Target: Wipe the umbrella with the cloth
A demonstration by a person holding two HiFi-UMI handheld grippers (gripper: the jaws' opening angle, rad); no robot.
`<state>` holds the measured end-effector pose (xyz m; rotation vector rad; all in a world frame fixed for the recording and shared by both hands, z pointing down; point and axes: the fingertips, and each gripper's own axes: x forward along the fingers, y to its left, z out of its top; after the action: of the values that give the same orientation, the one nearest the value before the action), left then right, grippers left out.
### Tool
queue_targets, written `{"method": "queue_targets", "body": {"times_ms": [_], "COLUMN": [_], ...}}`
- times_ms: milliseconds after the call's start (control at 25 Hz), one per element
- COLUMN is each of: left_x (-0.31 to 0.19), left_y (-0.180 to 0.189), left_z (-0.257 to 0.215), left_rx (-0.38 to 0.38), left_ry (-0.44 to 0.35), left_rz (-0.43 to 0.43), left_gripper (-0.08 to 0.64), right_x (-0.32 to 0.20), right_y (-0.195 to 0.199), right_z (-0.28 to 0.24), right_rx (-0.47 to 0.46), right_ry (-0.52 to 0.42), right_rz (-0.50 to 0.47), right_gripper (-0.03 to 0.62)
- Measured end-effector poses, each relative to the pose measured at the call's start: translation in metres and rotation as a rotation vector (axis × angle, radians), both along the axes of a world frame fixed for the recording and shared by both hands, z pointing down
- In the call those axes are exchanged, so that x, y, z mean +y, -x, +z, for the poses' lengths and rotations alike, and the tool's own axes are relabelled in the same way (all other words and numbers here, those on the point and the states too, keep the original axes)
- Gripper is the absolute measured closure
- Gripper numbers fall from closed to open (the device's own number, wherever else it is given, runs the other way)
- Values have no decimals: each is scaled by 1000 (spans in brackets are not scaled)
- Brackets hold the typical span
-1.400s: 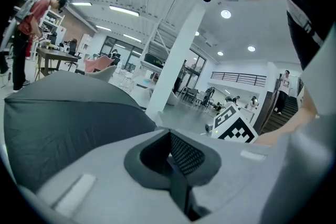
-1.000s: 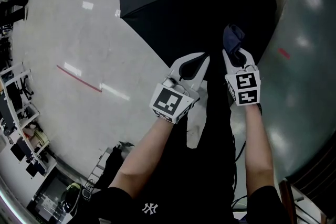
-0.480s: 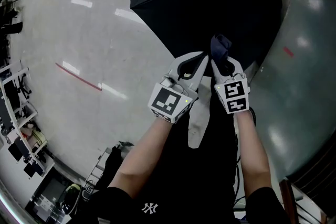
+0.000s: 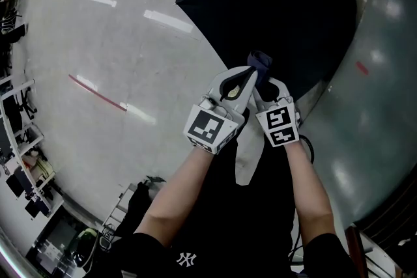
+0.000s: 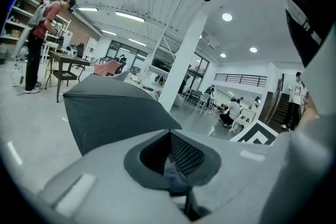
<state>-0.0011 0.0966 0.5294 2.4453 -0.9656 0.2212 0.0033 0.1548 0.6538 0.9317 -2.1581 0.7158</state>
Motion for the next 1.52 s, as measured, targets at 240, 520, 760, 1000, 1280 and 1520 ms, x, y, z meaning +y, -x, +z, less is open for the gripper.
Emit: {"method": "queue_targets", "body": {"times_ms": [240,520,760,1000,1280,1520], "left_x": [5,0,-5,-24,-39,-53], "left_y": [16,33,47,59,54,38], "left_z": [3,-27,-71,-141,-232,-291], "left_rx": [-6,-15,-25,-20,-1,32], "left_ry": [-3,-37,-55,-55,-81,-143], "left_rz": [-19,-31,-54,-63,-46,-23], "left_gripper": [560,560,560,560,560,560], "right_x": [15,5,-6,-35,-62,-83], "right_y": [27,37,34,29,21,8], "right_z": [-4,-50,-109,-200,-314,-381], "right_rx": [-7,-30,-50,-95,-125,-132], "right_ry": [4,-47,-100,-153,-253,-346], "right_rz": [-72,-95,-82,-12,26,62], "right_gripper": [505,505,505,505,505,506]}}
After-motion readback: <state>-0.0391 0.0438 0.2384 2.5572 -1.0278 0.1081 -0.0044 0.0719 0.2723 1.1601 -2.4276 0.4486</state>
